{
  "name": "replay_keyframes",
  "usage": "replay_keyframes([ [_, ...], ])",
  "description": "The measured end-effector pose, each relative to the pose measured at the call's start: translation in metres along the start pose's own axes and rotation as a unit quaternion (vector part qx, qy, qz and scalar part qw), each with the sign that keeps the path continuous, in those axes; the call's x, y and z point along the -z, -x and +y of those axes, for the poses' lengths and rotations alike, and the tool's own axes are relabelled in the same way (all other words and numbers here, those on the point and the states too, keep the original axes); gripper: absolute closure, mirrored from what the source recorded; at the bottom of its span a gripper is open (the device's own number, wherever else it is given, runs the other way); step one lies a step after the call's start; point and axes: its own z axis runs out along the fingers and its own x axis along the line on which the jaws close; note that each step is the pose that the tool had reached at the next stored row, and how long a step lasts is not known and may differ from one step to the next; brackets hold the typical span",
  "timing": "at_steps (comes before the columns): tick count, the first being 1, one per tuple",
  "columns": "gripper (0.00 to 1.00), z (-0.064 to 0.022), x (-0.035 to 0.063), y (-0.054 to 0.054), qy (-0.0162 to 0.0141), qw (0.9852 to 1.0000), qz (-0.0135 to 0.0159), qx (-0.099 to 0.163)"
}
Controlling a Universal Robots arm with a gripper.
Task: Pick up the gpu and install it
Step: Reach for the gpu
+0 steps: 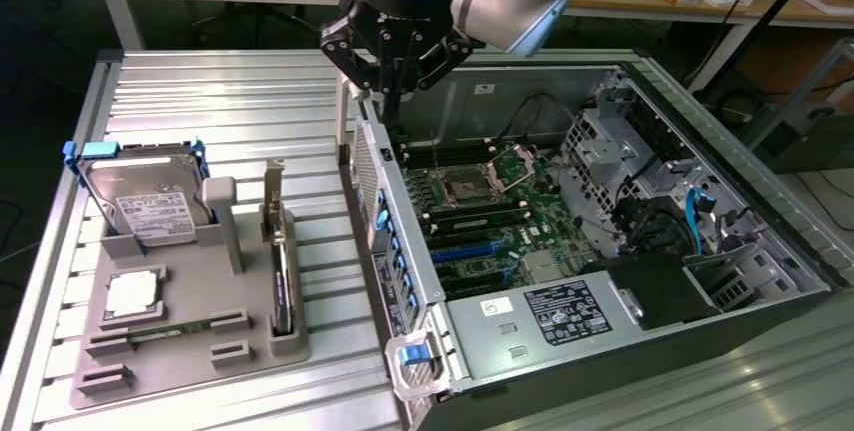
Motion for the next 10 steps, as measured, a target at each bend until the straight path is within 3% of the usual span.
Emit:
replay_keyframes([
  [10, 0.89, -0.0005, 0.0002, -0.0072, 0.0, 1.0, 0.0, 0.0],
])
